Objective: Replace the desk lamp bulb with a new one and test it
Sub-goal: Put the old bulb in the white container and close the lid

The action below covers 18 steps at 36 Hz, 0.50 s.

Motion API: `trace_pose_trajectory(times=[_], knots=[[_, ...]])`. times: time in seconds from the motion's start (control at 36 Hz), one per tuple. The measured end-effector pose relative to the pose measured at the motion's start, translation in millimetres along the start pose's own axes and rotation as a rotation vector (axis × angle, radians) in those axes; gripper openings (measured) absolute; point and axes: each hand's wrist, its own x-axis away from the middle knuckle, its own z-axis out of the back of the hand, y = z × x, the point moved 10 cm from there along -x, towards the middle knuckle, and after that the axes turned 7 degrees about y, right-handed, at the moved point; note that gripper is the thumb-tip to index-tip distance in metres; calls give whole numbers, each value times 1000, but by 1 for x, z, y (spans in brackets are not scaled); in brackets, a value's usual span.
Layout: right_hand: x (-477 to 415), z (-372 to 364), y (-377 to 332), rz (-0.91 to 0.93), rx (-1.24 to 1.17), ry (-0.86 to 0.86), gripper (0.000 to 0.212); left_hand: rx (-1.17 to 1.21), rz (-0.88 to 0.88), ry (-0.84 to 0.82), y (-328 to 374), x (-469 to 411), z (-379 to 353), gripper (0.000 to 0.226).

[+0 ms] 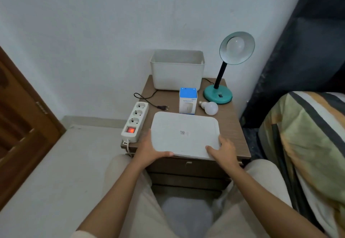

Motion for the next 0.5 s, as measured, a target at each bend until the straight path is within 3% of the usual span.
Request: trace_pose_trajectory(times=[0.22,0.36,0.5], knots=[[-11,-11,3,-9,28,24,57,-152,64,24,-14,-7,-4,101],[-15,-14,0,9,32,47,56,-203,62,23,-12,-11,-3,91],[-17,-14,2,18,47,60,57,-255,116,-16,-19,-9,-5,111]])
